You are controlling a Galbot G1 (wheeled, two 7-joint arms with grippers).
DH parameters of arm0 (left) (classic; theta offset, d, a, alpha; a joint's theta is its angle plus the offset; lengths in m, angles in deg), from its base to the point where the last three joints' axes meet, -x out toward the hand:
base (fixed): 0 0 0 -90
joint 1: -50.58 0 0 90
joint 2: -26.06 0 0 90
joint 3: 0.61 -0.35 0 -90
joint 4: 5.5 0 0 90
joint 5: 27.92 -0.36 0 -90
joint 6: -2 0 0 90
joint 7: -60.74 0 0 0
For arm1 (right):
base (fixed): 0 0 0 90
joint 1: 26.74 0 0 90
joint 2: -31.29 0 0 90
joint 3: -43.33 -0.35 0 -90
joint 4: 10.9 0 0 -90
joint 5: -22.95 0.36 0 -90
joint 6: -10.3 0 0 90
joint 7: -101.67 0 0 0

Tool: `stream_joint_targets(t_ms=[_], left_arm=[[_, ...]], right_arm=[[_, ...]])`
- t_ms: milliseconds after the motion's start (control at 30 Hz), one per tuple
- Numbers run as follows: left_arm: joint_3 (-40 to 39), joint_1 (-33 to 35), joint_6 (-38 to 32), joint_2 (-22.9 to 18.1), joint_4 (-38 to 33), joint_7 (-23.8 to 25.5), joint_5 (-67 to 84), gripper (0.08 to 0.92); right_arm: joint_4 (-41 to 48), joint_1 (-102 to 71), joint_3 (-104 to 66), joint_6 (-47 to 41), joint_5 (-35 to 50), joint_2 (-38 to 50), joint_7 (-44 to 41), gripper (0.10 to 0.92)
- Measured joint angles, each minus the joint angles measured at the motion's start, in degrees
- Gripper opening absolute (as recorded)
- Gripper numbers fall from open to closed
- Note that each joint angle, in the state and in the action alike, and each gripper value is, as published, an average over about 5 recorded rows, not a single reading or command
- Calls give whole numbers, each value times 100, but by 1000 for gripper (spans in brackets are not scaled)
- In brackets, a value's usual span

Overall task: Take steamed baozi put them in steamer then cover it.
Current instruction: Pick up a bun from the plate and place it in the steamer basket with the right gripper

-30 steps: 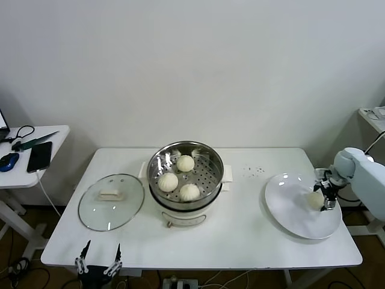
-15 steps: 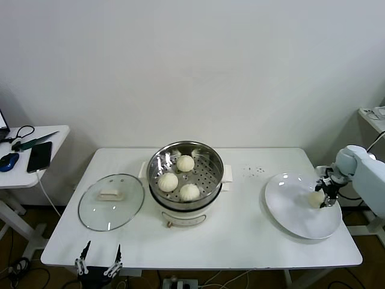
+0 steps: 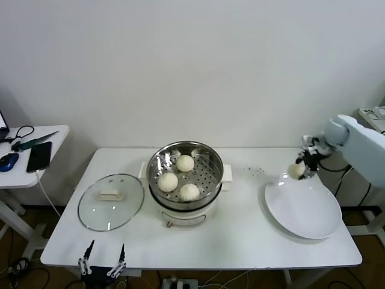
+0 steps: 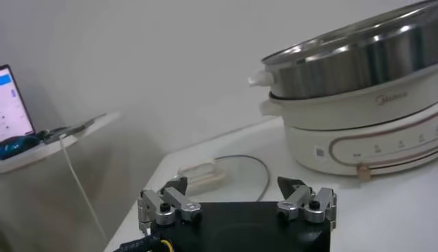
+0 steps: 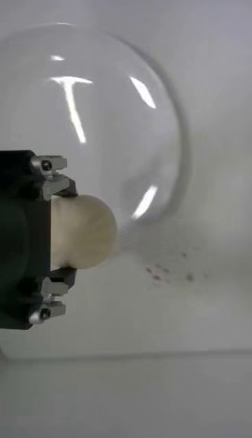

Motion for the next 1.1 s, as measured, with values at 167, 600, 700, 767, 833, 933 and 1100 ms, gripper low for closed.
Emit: stream_joint_targets(t_ms=[167,600,700,767,833,933,1100], left_arm=[[-75,-32,-20,5,-17,52,-2,823],[-94,-149,62,69,-183,119,126,823],[-85,-182,91,91,-208,136,179,823],[-83,-206,109,96,-218,148,204,823],[-83,-229,121,101,-222,157,221,823],[-76,-259,128,112,-216,164,248,823],[-36,-286,124,139,-165,165,312,823]], right_arm=[[-345,928,973,-331,1024,-429,101,668],[-957,2253,2782,-936,3393,-1937,456,670],[-993,2358,3023,-1010,3723,-2263,520,670],[-1005,2391,3146,-1055,3878,-2458,558,670],[-1011,2400,3244,-1092,3990,-2629,592,670],[-1007,2373,3370,-1131,4089,-2847,633,670],[-941,2237,3529,-1166,4141,-3132,674,670]])
